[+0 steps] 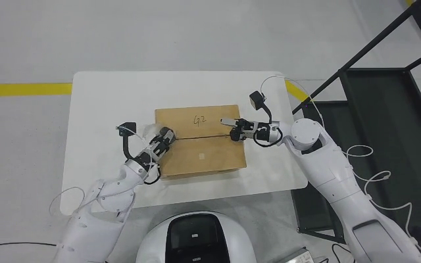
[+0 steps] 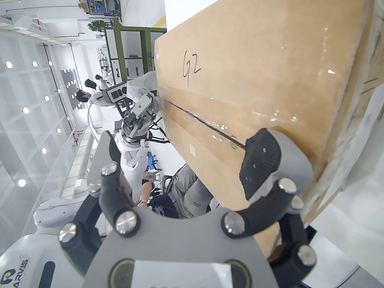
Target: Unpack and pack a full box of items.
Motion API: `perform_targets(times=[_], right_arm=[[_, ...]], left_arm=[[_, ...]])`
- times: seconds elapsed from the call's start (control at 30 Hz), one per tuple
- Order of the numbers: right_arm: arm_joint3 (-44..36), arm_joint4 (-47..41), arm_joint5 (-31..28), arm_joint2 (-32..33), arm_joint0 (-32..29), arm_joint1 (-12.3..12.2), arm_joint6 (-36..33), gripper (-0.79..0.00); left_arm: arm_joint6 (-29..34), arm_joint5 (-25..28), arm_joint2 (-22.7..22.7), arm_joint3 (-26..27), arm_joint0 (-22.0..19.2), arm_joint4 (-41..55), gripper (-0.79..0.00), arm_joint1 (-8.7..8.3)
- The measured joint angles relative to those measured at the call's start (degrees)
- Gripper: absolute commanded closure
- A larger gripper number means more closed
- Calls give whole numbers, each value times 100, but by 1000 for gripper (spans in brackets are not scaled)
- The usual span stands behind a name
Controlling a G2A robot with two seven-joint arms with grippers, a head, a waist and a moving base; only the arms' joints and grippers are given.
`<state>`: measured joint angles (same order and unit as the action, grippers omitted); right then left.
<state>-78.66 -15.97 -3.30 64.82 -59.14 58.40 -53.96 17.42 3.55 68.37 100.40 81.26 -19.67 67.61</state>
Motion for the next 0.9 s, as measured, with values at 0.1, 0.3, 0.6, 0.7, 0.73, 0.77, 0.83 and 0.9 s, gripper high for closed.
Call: perform_targets(times=[0.1,0.3,0.6,0.7,0.73,0.77,0.83,0.9], right_arm=[[0,0,0,0,0,0,0,-785],[0,0,0,0,0,0,0,-785],[0,0,0,0,0,0,0,-785],[0,0,0,0,0,0,0,-785],[0,0,0,0,0,0,0,-785],[0,0,0,0,0,0,0,-785],[0,0,0,0,0,0,0,-785],[0,0,0,0,0,0,0,-785]], left_arm=[[-57,-142,-79,20,-60,-271,0,12],[-109,-481,-299,-51,-242,-788,-169,53],[-65,-532,-528,-194,-393,-1136,-785,104],[-44,-489,-529,-154,-381,-1132,-785,111],[-37,-468,-526,-142,-376,-1125,-785,112],[-24,-435,-521,-127,-368,-1099,-785,114],[0,-375,-514,-105,-356,-1043,-785,117],[40,-292,-510,-91,-335,-914,-785,124]])
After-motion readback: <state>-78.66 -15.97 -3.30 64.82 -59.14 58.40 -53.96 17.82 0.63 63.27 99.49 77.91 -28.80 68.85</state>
